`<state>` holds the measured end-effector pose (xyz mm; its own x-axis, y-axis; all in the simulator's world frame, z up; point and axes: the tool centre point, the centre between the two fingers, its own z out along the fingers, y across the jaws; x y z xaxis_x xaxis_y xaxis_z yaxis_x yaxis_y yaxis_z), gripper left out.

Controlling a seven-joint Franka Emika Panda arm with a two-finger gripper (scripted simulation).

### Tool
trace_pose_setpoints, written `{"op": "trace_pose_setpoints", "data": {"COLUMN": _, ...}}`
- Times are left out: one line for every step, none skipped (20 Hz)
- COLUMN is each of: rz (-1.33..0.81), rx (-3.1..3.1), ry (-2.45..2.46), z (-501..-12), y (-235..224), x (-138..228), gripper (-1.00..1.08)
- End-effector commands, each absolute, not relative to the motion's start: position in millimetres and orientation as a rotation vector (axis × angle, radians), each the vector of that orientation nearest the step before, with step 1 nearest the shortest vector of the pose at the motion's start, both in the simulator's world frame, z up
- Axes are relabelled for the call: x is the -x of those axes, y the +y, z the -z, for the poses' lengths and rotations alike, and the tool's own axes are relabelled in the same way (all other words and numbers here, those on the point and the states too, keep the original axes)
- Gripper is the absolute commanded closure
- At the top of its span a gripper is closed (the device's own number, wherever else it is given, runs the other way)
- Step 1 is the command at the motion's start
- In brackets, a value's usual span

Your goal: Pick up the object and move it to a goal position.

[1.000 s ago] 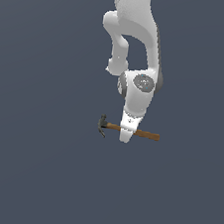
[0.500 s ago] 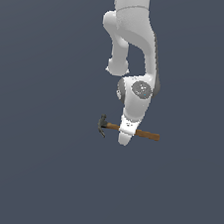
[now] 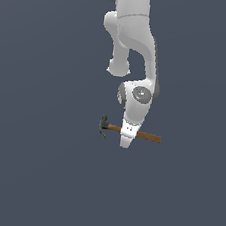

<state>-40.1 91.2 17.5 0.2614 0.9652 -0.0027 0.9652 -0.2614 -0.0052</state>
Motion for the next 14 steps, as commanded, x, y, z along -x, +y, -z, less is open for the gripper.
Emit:
{"op": "trace_pose_setpoints", "data": {"rz": -0.001, "rx": 2.500, "ry": -1.903, "z": -16, "y": 89, "x": 37, "gripper": 1.08}}
{"op": "trace_pose_setpoints", "data": {"rz": -0.001, "rx": 2.500, "ry": -1.903, "z": -16, "y": 89, "x": 37, "gripper": 1.08}}
{"op": "trace_pose_setpoints", "data": {"rz": -0.001, "rx": 2.500, "ry": -1.903, "z": -16, "y": 89, "x": 37, "gripper": 1.08}}
{"op": "trace_pose_setpoints", "data": {"rz": -0.001, "rx": 2.500, "ry": -1.903, "z": -16, "y": 89, "x": 37, "gripper": 1.08}}
{"op": "trace_pose_setpoints", "data": {"rz": -0.001, "rx": 2.500, "ry": -1.903, "z": -16, "y": 89, "x": 37, "gripper": 1.08}}
{"op": "trace_pose_setpoints", "data": {"rz": -0.001, "rx": 2.500, "ry": -1.903, "z": -16, "y": 89, "x": 37, "gripper": 1.08}}
{"op": "trace_pose_setpoints", "data": {"rz": -0.001, "rx": 2.500, "ry": -1.903, "z": -16, "y": 89, "x": 37, "gripper": 1.08}}
{"op": "trace_pose_setpoints", "data": {"rz": -0.007, "rx": 2.490, "ry": -1.911, "z": -18, "y": 93, "x": 40, "gripper": 1.08}}
{"op": "trace_pose_setpoints", "data": {"rz": -0.006, "rx": 2.489, "ry": -1.912, "z": -18, "y": 93, "x": 40, "gripper": 1.08}}
{"op": "trace_pose_setpoints", "data": {"rz": -0.002, "rx": 2.488, "ry": -1.914, "z": -18, "y": 94, "x": 39, "gripper": 1.08}}
{"op": "trace_pose_setpoints", "data": {"rz": 0.004, "rx": 2.486, "ry": -1.918, "z": -20, "y": 94, "x": 38, "gripper": 1.08}}
{"op": "trace_pose_setpoints", "data": {"rz": 0.012, "rx": 2.483, "ry": -1.924, "z": -21, "y": 95, "x": 36, "gripper": 1.08}}
{"op": "trace_pose_setpoints", "data": {"rz": 0.023, "rx": 2.479, "ry": -1.931, "z": -24, "y": 96, "x": 33, "gripper": 1.08}}
{"op": "trace_pose_setpoints", "data": {"rz": 0.036, "rx": 2.474, "ry": -1.940, "z": -26, "y": 97, "x": 30, "gripper": 1.08}}
